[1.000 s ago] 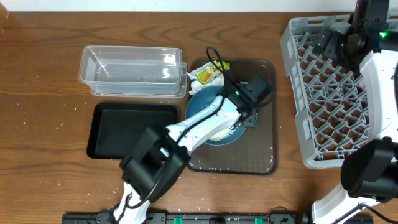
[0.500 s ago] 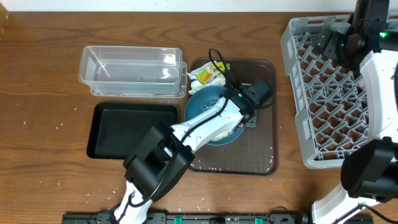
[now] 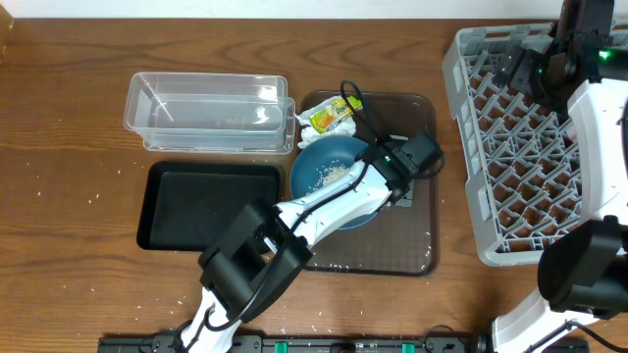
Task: Sort waste into correct bins and load items into the dishwasher rack
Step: 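Lift the blue bowl off the brown tray with the left gripper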
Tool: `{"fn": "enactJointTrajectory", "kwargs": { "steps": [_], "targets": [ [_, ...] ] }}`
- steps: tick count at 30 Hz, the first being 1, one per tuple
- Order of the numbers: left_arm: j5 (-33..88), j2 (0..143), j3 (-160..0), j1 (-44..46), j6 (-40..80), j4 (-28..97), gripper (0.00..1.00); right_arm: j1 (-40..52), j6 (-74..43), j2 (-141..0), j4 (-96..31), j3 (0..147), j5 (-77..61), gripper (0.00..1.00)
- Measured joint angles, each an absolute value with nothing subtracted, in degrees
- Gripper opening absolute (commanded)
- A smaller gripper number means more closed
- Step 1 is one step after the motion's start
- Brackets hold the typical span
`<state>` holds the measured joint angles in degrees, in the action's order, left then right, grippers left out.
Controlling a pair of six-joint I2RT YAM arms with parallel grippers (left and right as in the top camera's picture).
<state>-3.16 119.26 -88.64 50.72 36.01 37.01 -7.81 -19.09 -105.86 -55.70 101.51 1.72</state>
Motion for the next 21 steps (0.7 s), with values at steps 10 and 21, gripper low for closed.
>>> {"fn": "enactJointTrajectory", "kwargs": {
  "steps": [10,21],
  "targets": [
    [-3.42,120.14,-88.64,50.74,36.01,36.53,0.38,-7.81,-19.09,-105.86,-55.70,101.51,1.72,0.99],
    [-3.42,121.82,-88.64,50.74,35.99,36.53,0.25,-7.81,-19.09,-105.86,-55.70,101.51,1.72,0.99]
  ]
}}
